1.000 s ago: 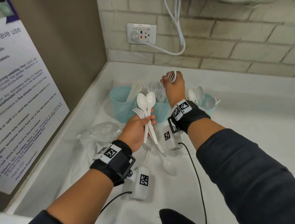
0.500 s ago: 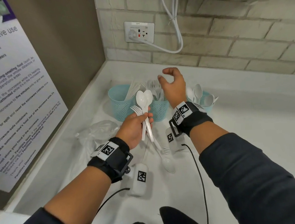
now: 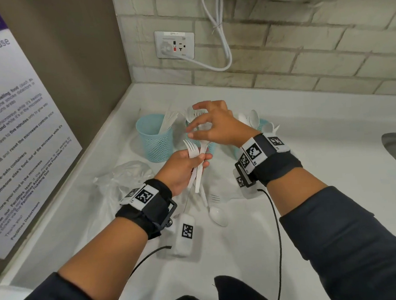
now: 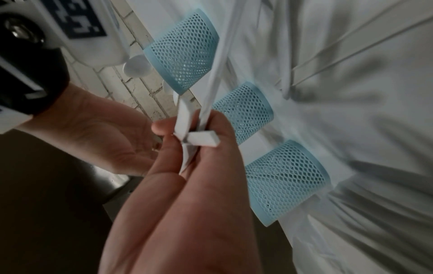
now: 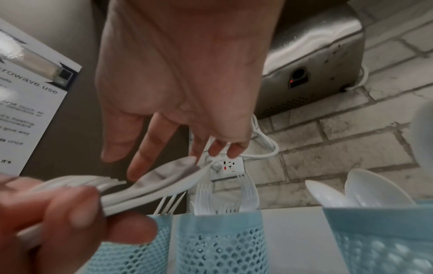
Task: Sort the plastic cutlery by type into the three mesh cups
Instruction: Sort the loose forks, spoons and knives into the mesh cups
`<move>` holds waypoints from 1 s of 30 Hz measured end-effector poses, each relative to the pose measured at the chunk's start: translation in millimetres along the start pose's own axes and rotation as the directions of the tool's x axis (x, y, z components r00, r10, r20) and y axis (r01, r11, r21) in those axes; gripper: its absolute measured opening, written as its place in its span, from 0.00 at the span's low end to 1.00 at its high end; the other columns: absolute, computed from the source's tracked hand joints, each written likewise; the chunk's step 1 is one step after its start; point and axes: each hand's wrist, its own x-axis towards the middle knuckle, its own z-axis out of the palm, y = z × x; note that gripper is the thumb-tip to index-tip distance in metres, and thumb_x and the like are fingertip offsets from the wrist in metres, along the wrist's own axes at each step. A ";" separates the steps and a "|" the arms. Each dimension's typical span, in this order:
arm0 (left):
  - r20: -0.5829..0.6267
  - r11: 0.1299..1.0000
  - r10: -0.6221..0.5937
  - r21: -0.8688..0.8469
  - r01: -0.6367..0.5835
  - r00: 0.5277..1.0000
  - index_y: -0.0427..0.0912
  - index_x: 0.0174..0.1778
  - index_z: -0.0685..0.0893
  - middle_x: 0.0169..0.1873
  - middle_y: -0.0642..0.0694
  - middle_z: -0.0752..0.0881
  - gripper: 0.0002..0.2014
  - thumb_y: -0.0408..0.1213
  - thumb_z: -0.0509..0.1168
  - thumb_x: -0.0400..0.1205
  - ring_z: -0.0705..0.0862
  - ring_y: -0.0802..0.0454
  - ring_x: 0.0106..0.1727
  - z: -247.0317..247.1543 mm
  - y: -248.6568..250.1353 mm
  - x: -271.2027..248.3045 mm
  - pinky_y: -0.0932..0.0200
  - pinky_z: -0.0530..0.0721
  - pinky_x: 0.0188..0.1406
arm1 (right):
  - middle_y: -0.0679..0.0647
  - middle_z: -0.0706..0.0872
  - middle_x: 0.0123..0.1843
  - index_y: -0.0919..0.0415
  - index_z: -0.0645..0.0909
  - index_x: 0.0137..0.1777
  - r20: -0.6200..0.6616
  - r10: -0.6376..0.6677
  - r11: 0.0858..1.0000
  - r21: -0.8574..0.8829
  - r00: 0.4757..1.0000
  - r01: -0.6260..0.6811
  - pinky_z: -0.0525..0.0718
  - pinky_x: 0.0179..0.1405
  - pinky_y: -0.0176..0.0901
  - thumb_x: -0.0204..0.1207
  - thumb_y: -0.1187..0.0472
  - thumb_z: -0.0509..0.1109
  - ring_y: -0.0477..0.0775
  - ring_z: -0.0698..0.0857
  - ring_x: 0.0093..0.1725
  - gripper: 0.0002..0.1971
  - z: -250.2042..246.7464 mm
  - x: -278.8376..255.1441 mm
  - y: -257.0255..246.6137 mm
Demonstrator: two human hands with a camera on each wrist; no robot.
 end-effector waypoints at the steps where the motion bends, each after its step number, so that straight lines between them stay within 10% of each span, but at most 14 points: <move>1: 0.005 1.000 -0.008 0.014 0.008 1.000 0.38 0.50 0.81 0.36 0.50 0.87 0.08 0.25 0.57 0.84 0.84 0.65 0.28 -0.2 -0.6 -0.7 0.71 0.81 0.28 | 0.47 0.71 0.74 0.45 0.88 0.52 0.060 0.018 0.999 -0.049 0.998 -0.015 0.57 0.75 0.51 0.71 0.44 0.73 0.55 0.58 0.74 0.13 -2.4 -2.6 -1.7; 6: 0.036 1.000 -0.023 0.022 0.022 0.999 0.38 0.48 0.80 0.31 0.52 0.90 0.08 0.25 0.58 0.83 0.83 0.64 0.27 0.2 -0.3 -3.2 0.69 0.80 0.29 | 0.56 0.82 0.64 0.60 0.88 0.50 0.252 0.029 0.999 0.032 0.967 -0.038 0.63 0.68 0.43 0.74 0.50 0.72 0.54 0.72 0.69 0.14 -9.0 -8.8 -5.3; 9: 0.045 0.999 -0.026 0.026 0.024 0.999 0.39 0.48 0.81 0.30 0.52 0.89 0.08 0.25 0.58 0.84 0.83 0.63 0.27 1.8 0.9 -5.2 0.70 0.80 0.29 | 0.53 0.86 0.45 0.54 0.86 0.32 0.300 0.065 0.967 0.216 0.952 -0.135 0.74 0.59 0.45 0.72 0.54 0.75 0.50 0.81 0.50 0.09 -5.1 -4.4 -5.0; 13: 0.054 0.999 -0.031 0.041 0.029 0.998 0.40 0.48 0.81 0.38 0.48 0.85 0.09 0.25 0.57 0.84 0.83 0.64 0.28 3.5 -0.1 -5.8 0.70 0.80 0.31 | 0.64 0.87 0.51 0.61 0.86 0.40 0.099 0.198 0.864 0.452 0.975 -0.222 0.78 0.57 0.48 0.73 0.60 0.72 0.51 0.81 0.48 0.05 -7.8 1.5 -3.2; 19: 0.031 0.996 -0.059 0.068 0.056 0.998 0.34 0.61 0.78 0.41 0.47 0.83 0.12 0.25 0.56 0.84 0.83 0.65 0.27 1.0 -5.5 -5.0 0.71 0.81 0.31 | 0.51 0.77 0.33 0.59 0.72 0.43 -0.159 0.447 0.523 0.845 0.880 -0.113 0.70 0.19 0.32 0.82 0.63 0.60 0.44 0.73 0.26 0.06 -37.0 17.0 3.4; 25: -0.004 0.995 -0.059 0.083 0.059 0.998 0.38 0.57 0.82 0.43 0.48 0.87 0.10 0.27 0.59 0.83 0.86 0.63 0.33 -3.6 -4.6 -2.3 0.68 0.83 0.33 | 0.51 0.78 0.34 0.56 0.68 0.39 -0.490 0.582 0.533 0.833 0.649 0.150 0.78 0.25 0.33 0.82 0.64 0.59 0.43 0.78 0.23 0.09 -40.8 24.6 7.9; 30: -0.048 0.994 -0.073 0.073 0.076 0.996 0.42 0.48 0.82 0.40 0.49 0.88 0.08 0.27 0.60 0.83 0.87 0.61 0.35 -7.8 -6.2 -0.4 0.65 0.81 0.36 | 0.54 0.81 0.37 0.54 0.67 0.38 -0.457 0.531 0.649 0.761 0.714 0.005 0.84 0.35 0.42 0.81 0.65 0.59 0.49 0.83 0.28 0.11 -16.8 25.4 15.4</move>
